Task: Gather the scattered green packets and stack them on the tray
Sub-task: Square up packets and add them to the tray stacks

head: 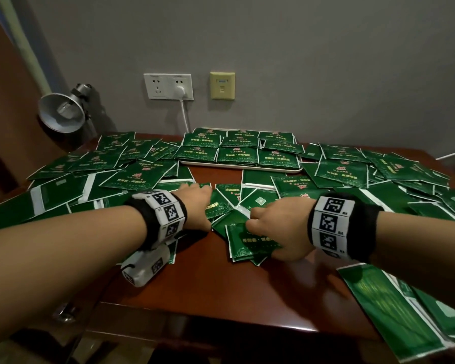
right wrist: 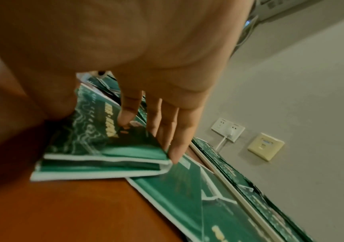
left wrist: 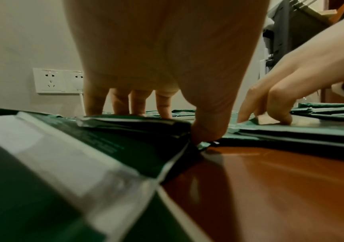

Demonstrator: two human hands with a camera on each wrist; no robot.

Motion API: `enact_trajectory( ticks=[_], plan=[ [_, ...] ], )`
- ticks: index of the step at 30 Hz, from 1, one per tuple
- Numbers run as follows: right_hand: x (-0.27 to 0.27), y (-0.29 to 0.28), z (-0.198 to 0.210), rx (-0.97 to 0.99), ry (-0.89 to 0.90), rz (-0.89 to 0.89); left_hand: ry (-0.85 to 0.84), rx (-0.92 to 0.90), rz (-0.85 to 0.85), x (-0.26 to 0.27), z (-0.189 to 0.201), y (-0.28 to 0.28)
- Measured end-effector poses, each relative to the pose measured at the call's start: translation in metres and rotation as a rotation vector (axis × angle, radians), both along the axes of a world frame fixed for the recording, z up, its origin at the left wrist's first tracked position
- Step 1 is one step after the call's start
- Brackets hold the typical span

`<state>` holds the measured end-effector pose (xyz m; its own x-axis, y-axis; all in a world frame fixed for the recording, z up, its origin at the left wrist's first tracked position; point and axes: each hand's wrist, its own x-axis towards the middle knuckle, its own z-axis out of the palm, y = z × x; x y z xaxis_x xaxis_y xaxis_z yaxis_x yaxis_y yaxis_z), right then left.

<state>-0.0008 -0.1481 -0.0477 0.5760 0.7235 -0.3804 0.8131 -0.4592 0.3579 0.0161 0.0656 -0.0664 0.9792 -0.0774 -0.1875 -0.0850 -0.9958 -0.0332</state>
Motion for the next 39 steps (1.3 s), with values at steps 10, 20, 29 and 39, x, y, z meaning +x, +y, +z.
enact_trajectory(
  ticks=[10,20,29,39],
  plan=[
    [0.013,-0.021,0.018,0.181,0.007,-0.109,-0.048,-0.210,-0.034,0.013,0.017,0.015],
    [0.069,-0.069,0.041,0.312,0.008,-0.313,-0.045,-0.242,-0.169,0.054,0.032,0.007],
    [0.190,-0.040,0.066,0.431,-0.048,-0.379,-0.167,-0.154,-0.166,0.161,0.076,0.018],
    [0.337,0.033,0.070,0.371,-0.127,-0.450,-0.190,0.058,-0.127,0.294,0.078,0.043]
  ],
)
